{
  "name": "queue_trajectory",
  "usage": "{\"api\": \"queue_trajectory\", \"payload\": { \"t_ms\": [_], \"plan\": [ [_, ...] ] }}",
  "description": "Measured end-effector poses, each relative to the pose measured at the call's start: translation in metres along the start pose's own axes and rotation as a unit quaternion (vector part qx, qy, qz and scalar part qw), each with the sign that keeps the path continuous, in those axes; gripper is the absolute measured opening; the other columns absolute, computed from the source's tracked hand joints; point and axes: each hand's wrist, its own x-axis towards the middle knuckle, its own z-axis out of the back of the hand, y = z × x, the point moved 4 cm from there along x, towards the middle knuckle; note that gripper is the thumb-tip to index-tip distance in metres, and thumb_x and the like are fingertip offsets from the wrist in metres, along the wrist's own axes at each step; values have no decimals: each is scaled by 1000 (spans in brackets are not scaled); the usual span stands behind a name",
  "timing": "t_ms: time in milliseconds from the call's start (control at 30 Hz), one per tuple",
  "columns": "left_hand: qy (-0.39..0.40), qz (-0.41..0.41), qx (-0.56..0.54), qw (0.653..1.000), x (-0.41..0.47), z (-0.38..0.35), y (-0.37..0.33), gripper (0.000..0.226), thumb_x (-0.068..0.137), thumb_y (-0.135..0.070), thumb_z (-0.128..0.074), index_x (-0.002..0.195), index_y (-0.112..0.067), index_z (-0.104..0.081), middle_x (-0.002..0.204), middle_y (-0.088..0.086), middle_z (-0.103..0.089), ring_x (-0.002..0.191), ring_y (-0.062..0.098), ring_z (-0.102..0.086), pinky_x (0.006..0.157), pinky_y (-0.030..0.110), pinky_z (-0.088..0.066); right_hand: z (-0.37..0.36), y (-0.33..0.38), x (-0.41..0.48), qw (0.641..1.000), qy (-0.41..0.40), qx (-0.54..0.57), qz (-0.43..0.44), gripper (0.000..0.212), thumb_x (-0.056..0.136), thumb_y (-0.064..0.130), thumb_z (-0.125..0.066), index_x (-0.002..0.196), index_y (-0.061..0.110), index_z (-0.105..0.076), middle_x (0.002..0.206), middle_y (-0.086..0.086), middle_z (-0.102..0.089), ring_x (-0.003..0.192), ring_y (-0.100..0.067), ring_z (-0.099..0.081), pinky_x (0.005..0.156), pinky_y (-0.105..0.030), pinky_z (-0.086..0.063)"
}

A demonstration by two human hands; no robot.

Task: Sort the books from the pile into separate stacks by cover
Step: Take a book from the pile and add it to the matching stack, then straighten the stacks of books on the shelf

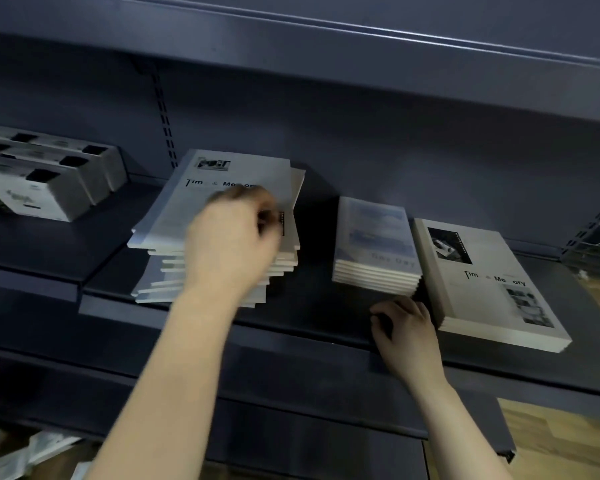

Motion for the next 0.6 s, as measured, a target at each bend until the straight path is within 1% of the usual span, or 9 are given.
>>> {"api": "queue_trajectory", "payload": {
  "t_ms": [67,167,200,267,333,400,467,533,600],
  "plan": [
    [-14,54,45,997,7,12,24,22,86,-25,-57,105,-18,-66,100,11,-65,90,34,-59,65,34,-41,-2,-1,-2,1000,-8,-1,6,11,78,10,-67,87,16,-68,88,-4,-61,82,-28,-53,69,-34,-45],
    [-20,139,106,984,11,23,56,29,85,-34,-57,107,-17,-66,104,17,-65,94,41,-58,71,40,-43,-3,-1,-4,1000,-21,-4,16,10,81,16,-59,87,17,-67,89,-4,-60,82,-27,-52,69,-35,-46],
    [1,163,137,977,12,23,66,33,84,-39,-56,105,-15,-65,104,19,-64,96,42,-57,71,40,-43,-3,-1,-4,1000,-23,-5,15,13,80,19,-56,87,17,-67,89,-4,-61,82,-27,-52,69,-34,-46],
    [65,210,184,958,14,18,83,50,81,-55,-54,107,-13,-60,107,20,-60,102,43,-53,71,40,-41,-3,-1,-3,1000,-23,-6,14,17,81,22,-51,86,17,-67,89,-3,-60,81,-26,-52,67,-33,-45],
    [105,245,184,946,14,15,91,68,77,-68,-53,114,-11,-55,110,20,-58,105,43,-52,73,41,-43,-3,-1,-4,1000,-22,-4,16,22,82,27,-46,86,18,-66,89,-2,-60,79,-25,-51,66,-32,-43],
    [117,265,183,939,15,14,91,75,73,-73,-54,111,-8,-56,105,20,-59,102,42,-53,70,39,-43,-3,-2,-4,1000,-21,2,11,26,81,30,-43,86,19,-66,89,-1,-59,79,-24,-50,65,-32,-44],
    [111,279,175,938,18,20,89,74,68,-72,-63,102,-6,-58,94,19,-59,91,37,-54,65,36,-41,-3,-2,-4,1000,-20,5,7,26,81,30,-43,86,19,-66,89,-1,-59,79,-25,-50,66,-33,-45],
    [99,278,149,944,22,27,86,67,69,-62,-70,95,-2,-57,85,17,-57,82,34,-54,63,35,-39,-3,-2,-4,1000,-20,5,8,25,81,30,-43,86,19,-66,89,-1,-59,79,-25,-50,66,-33,-45],
    [87,253,118,956,26,29,84,55,80,-46,-68,104,3,-56,95,24,-60,91,41,-56,66,36,-36,-3,-3,-4,1000,-19,5,9,26,81,30,-43,87,20,-66,89,-1,-59,80,-24,-50,66,-32,-44]
  ]
}}
